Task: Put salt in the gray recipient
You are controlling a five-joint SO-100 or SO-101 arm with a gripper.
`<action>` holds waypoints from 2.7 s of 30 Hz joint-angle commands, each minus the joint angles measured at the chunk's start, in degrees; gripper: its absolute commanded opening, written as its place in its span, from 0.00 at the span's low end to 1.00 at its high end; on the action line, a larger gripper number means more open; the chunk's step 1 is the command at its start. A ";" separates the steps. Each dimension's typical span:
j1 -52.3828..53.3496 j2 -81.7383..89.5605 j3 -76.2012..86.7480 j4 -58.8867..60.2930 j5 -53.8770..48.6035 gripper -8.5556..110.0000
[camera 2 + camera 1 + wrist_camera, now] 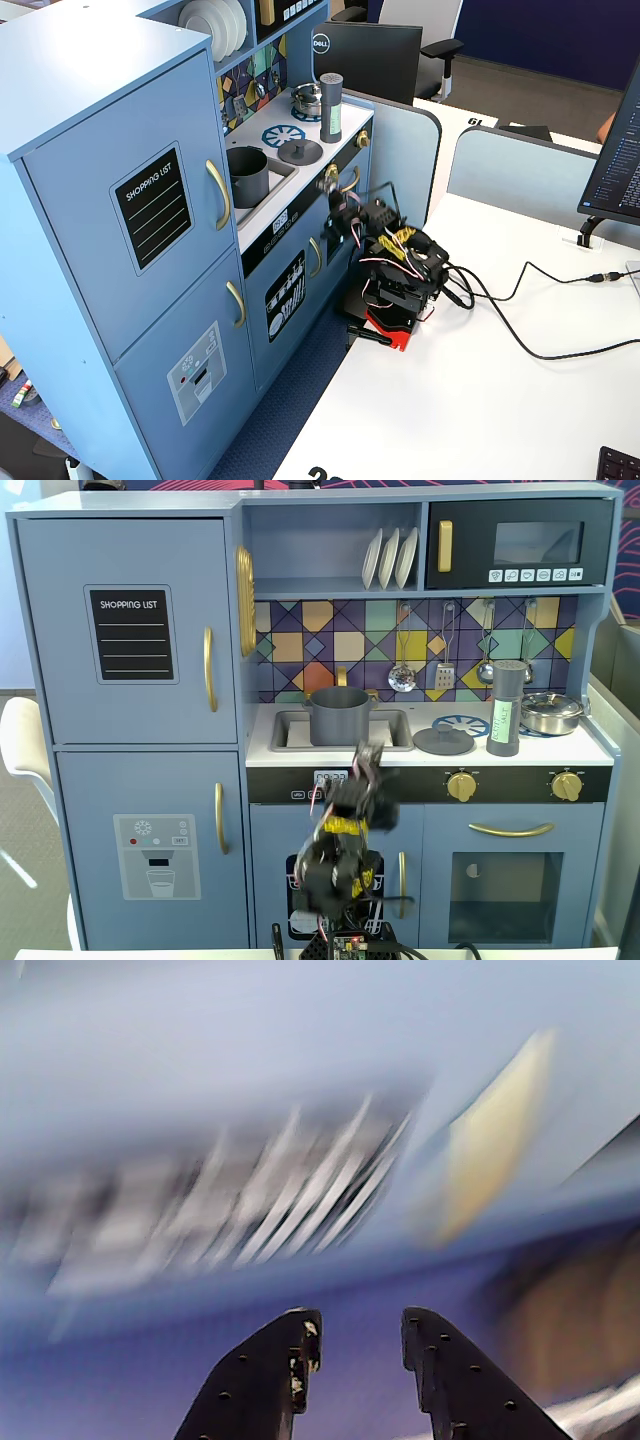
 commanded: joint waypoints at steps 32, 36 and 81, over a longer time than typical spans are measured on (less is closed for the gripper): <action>26.81 -51.06 -44.03 -60.82 10.37 0.55; 26.63 -56.87 -49.13 -61.08 9.49 0.54; 14.33 -56.51 -81.39 -44.74 31.03 0.07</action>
